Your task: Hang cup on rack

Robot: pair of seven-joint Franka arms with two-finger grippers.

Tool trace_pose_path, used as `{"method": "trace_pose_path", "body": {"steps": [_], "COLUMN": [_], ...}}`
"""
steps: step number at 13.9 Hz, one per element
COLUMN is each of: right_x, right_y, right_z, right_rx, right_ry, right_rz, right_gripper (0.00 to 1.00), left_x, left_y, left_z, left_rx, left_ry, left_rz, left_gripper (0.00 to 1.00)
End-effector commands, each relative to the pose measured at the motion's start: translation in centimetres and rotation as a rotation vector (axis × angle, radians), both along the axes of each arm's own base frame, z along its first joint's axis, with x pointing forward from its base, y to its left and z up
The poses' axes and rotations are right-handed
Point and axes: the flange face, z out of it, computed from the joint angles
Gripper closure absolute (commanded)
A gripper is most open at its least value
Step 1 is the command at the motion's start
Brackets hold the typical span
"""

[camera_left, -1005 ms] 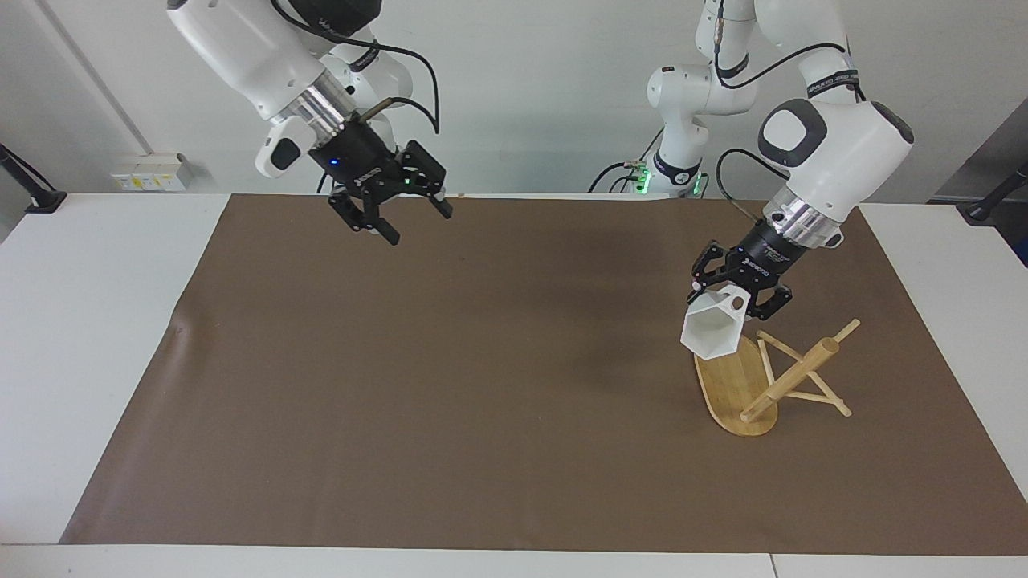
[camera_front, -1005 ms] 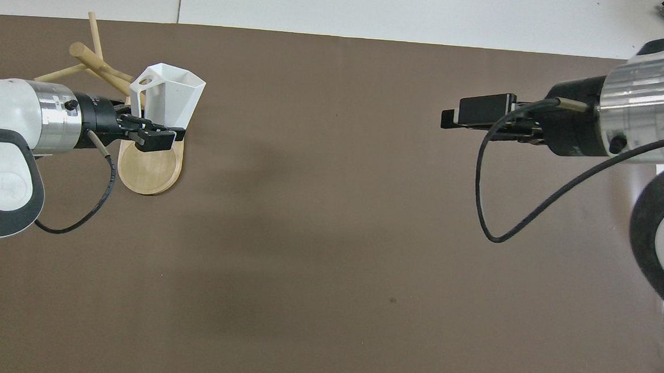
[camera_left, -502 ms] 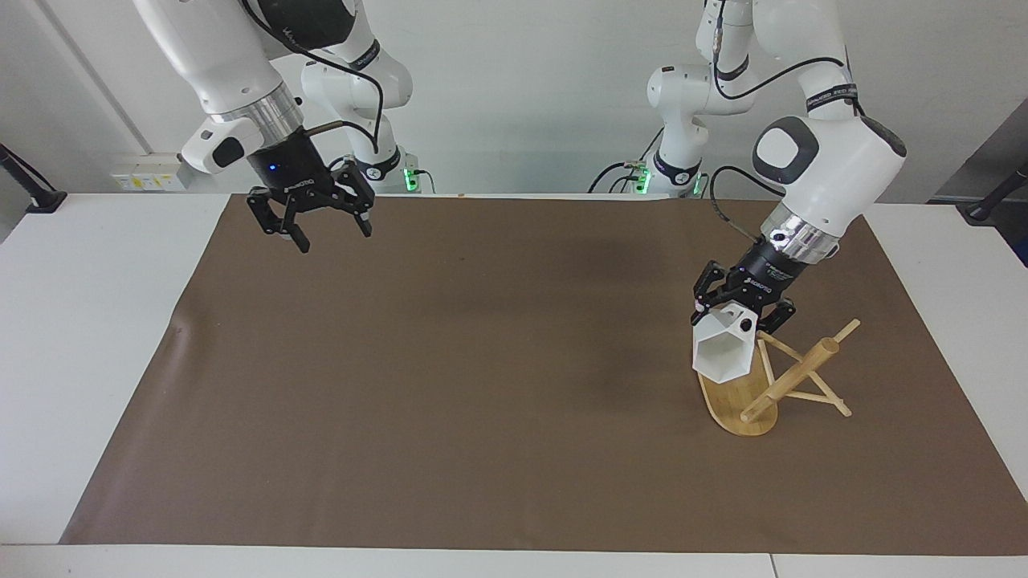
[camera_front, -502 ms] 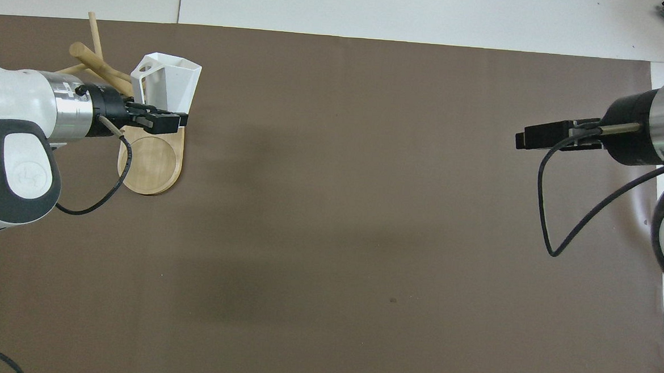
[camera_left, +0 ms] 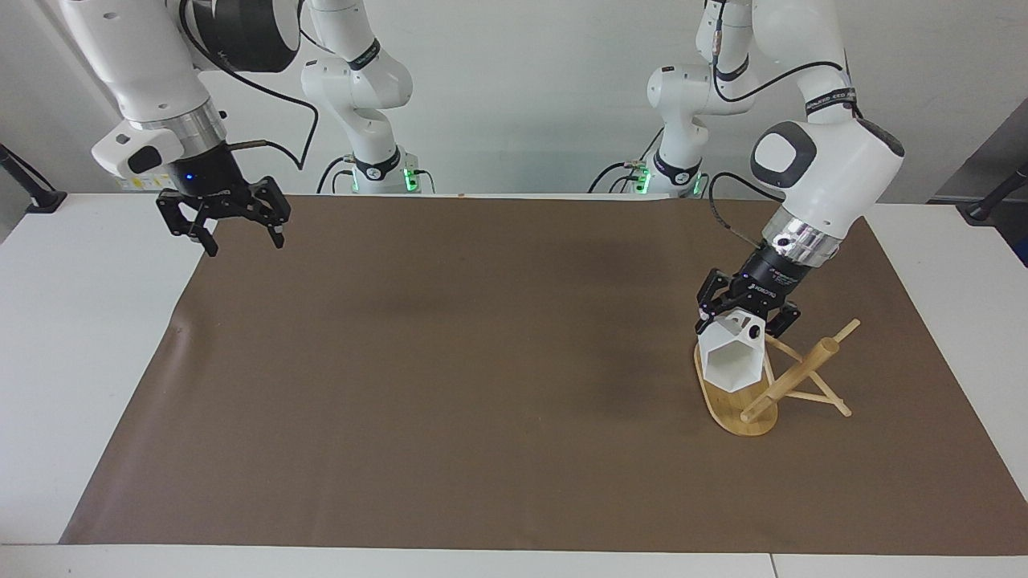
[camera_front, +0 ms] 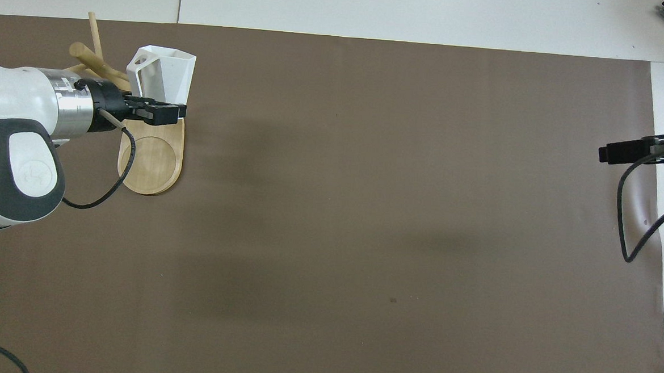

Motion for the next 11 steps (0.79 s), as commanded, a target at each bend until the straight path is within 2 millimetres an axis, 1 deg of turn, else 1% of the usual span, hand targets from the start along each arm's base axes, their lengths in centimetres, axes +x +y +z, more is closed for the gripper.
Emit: {"method": "trace_pose_path", "body": {"steps": [1, 2, 5, 8, 9, 11], "right_x": [-0.9, -1.0, -1.0, -1.2, -1.3, -1.7], "right_y": [-1.9, -2.4, -2.4, -2.9, -2.9, -2.8], "right_z": [0.1, 0.2, 0.1, 0.1, 0.1, 0.2], "right_rx": [-0.018, -0.018, -0.018, -0.078, -0.088, -0.082], "right_ry": [-0.019, -0.02, -0.017, 0.001, 0.013, 0.056], "right_rz": [-0.016, -0.025, -0.022, -0.017, -0.016, -0.036], "right_gripper": [0.0, 0.0, 0.0, 0.0, 0.0, 0.0], "left_x": [0.2, 0.3, 0.3, 0.5, 0.6, 0.6], "left_y": [-0.4, -0.4, 0.5, 1.3, 1.9, 2.2], "left_z": [-0.3, -0.6, -1.1, -1.0, -1.0, -1.1], "left_rx": [0.011, 0.012, 0.014, 0.015, 0.015, 0.012], "left_ry": [0.001, 0.005, 0.007, 0.005, 0.006, 0.01], "left_rz": [0.029, 0.028, 0.048, 0.06, 0.071, 0.086], "left_gripper": [1.0, 1.0, 1.0, 1.0, 1.0, 1.0]}}
